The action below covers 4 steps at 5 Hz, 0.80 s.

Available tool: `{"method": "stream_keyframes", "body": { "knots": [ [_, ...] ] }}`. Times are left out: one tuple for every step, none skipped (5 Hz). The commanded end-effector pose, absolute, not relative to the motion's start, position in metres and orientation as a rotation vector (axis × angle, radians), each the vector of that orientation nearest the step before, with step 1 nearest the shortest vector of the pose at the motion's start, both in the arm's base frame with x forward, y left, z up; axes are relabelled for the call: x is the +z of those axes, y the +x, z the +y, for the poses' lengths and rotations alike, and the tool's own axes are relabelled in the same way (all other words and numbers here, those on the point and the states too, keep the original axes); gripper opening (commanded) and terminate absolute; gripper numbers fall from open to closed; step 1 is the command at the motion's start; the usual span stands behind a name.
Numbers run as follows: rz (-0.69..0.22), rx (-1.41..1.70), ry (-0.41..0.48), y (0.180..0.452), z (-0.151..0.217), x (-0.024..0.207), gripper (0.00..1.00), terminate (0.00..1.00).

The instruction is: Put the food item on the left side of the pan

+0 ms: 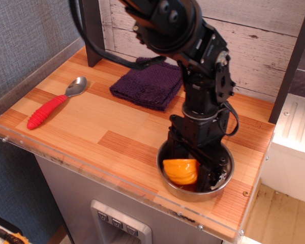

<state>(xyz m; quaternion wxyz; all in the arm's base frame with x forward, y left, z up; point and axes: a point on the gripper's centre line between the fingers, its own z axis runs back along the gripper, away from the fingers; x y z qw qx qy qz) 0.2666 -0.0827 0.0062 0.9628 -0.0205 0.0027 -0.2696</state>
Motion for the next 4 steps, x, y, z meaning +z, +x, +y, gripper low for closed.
{"method": "stream_keyframes", "body": {
  "knots": [
    [-0.024,-0.574,-0.041,0.261,-0.080,0.007,0.00,0.00],
    [-0.133,-0.606,-0.077,0.269,-0.083,0.035,0.00,0.00],
    [-0.235,-0.607,-0.091,0.276,-0.076,0.066,0.00,0.00],
    [-0.313,-0.538,-0.093,0.276,-0.047,0.096,0.00,0.00]
  ]
}}
